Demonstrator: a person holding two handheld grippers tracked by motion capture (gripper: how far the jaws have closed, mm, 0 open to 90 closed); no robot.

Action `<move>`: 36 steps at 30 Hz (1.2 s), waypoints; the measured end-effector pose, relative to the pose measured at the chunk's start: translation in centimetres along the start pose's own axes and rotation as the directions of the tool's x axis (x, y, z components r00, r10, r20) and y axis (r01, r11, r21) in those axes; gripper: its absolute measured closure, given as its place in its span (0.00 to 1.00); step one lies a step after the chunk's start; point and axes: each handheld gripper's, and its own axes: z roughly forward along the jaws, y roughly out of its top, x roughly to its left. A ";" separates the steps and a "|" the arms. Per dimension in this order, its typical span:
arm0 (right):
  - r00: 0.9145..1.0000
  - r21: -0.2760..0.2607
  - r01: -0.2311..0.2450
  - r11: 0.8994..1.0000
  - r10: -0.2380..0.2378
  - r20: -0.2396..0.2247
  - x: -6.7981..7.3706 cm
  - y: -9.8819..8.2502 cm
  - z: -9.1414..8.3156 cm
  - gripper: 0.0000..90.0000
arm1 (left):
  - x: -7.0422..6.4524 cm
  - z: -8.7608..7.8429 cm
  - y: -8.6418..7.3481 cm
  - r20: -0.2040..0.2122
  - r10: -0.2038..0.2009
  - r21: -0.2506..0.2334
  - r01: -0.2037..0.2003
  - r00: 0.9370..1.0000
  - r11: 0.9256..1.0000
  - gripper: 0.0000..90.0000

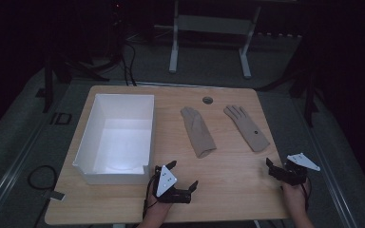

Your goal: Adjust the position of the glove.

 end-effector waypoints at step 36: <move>0.990 0.002 0.015 1.000 -0.015 -0.139 2.0 7.8 -2.6 0.12 | -0.2 0.1 0.0 0.006 0.014 -0.001 -0.014 1.000 1.000 0.00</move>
